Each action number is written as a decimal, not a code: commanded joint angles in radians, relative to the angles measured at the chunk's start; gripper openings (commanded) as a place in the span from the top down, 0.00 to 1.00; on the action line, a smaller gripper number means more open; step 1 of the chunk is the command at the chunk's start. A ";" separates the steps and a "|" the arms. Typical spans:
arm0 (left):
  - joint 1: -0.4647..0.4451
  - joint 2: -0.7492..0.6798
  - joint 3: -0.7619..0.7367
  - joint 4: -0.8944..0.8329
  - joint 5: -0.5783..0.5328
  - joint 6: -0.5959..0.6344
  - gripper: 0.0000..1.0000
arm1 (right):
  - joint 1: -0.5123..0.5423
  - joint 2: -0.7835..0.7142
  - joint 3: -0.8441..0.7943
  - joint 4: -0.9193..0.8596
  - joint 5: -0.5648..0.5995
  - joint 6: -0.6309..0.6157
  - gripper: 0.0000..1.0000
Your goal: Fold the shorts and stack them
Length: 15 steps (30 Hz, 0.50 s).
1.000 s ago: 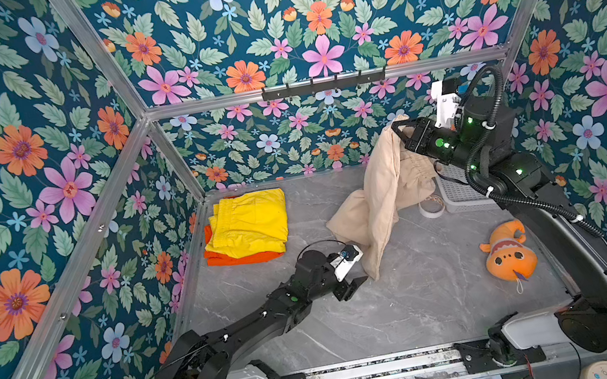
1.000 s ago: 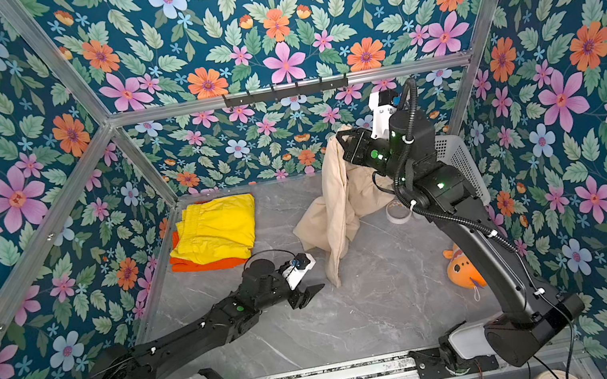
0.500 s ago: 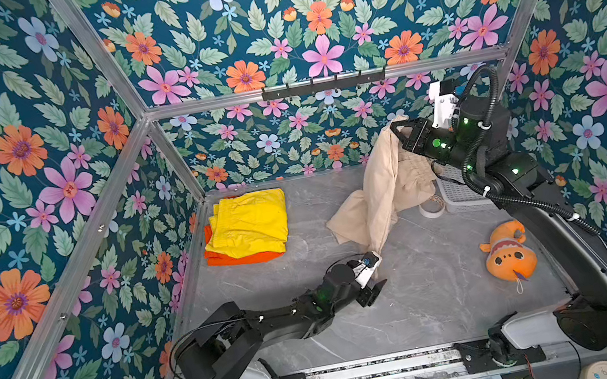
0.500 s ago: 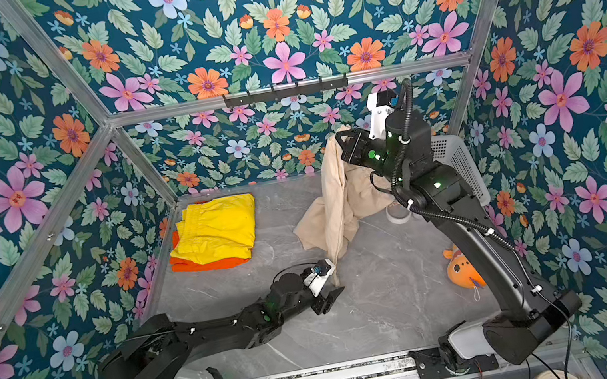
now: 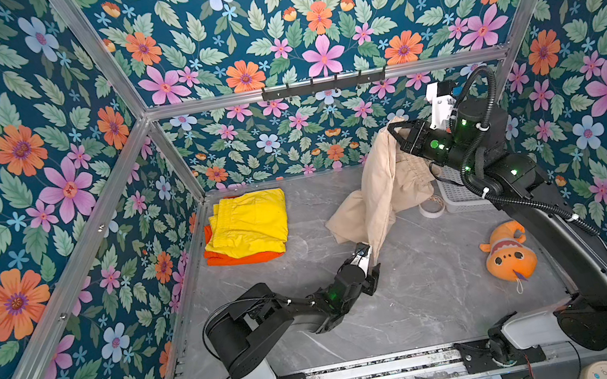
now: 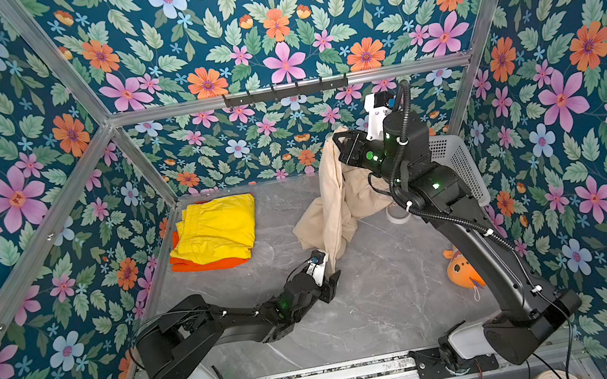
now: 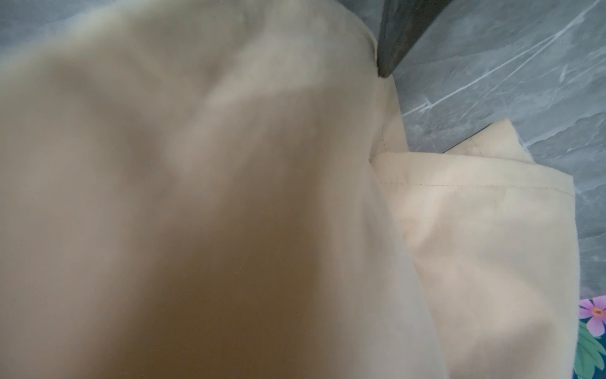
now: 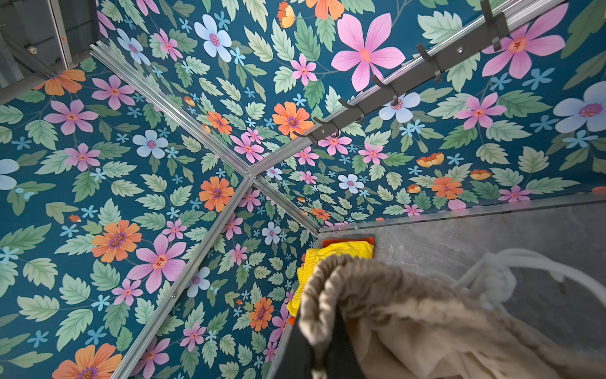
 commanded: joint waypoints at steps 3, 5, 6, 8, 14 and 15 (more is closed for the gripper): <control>0.000 0.012 0.013 0.057 -0.061 -0.053 0.56 | 0.003 -0.014 0.001 0.055 0.011 0.008 1.00; 0.002 -0.014 0.001 0.044 -0.067 -0.056 0.69 | 0.004 -0.018 0.001 0.046 0.021 -0.001 1.00; 0.002 -0.035 -0.007 0.028 -0.071 -0.055 0.72 | 0.003 -0.021 0.001 0.038 0.027 -0.007 1.00; 0.003 -0.105 -0.015 -0.059 -0.084 -0.029 0.83 | 0.003 -0.030 0.007 0.004 0.051 -0.017 1.00; 0.064 -0.424 0.055 -0.561 -0.099 0.127 1.00 | -0.015 -0.066 0.024 -0.093 0.113 -0.048 1.00; 0.086 -0.476 0.079 -0.648 -0.094 0.154 1.00 | -0.024 -0.073 0.029 -0.108 0.114 -0.048 1.00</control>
